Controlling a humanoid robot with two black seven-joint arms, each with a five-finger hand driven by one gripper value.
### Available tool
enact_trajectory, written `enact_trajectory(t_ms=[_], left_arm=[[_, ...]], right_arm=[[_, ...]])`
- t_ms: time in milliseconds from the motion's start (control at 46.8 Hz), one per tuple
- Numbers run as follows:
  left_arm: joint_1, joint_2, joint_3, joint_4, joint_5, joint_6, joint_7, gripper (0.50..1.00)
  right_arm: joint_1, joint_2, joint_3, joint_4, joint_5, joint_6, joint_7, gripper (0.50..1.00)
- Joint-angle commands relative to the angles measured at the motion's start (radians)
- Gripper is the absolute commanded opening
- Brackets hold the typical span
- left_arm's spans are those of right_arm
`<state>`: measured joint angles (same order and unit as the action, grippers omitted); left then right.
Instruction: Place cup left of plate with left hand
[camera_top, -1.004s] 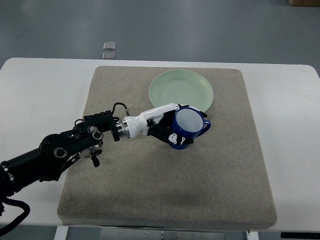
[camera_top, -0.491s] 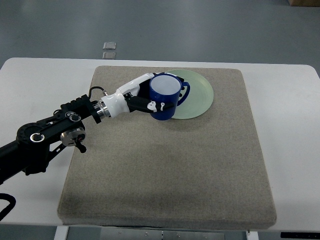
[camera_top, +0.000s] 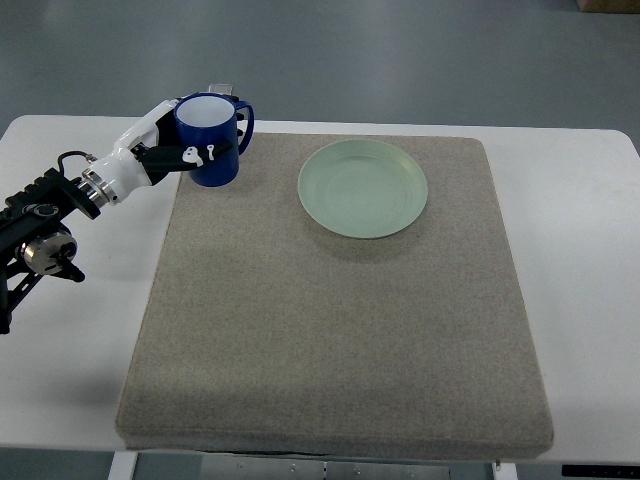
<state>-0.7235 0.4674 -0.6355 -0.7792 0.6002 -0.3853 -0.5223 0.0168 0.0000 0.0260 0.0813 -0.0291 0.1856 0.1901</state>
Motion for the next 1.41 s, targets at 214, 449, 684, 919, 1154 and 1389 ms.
enact_trajectory(t_ms=[214, 449, 684, 919, 1154, 1389], left_arm=[[0.021, -0.064, 0.005, 0.093, 0.003, 0.002, -0.008, 0.570], [0.032, -0.082, 0.007, 0.135, 0.009, 0.029, -0.048, 0.662], [0.035, -0.090, 0.007, 0.135, 0.010, 0.034, -0.048, 0.840], [0.035, -0.098, 0.010, 0.138, 0.016, 0.039, -0.048, 0.986], [0.035, -0.095, 0.027, 0.150, 0.015, 0.034, -0.048, 0.996], [0.029, -0.056, 0.025, 0.136, -0.002, -0.003, -0.047, 0.999]], right_arm=[[0.000, 0.000, 0.000, 0.000, 0.000, 0.000, 0.000, 0.932], [0.000, 0.000, 0.000, 0.000, 0.000, -0.001, 0.000, 0.932], [0.000, 0.000, 0.000, 0.000, 0.000, 0.000, 0.000, 0.932], [0.000, 0.000, 0.000, 0.000, 0.000, 0.000, 0.000, 0.932], [0.000, 0.000, 0.000, 0.000, 0.000, 0.000, 0.000, 0.932], [0.000, 0.000, 0.000, 0.000, 0.000, 0.000, 0.000, 0.932]])
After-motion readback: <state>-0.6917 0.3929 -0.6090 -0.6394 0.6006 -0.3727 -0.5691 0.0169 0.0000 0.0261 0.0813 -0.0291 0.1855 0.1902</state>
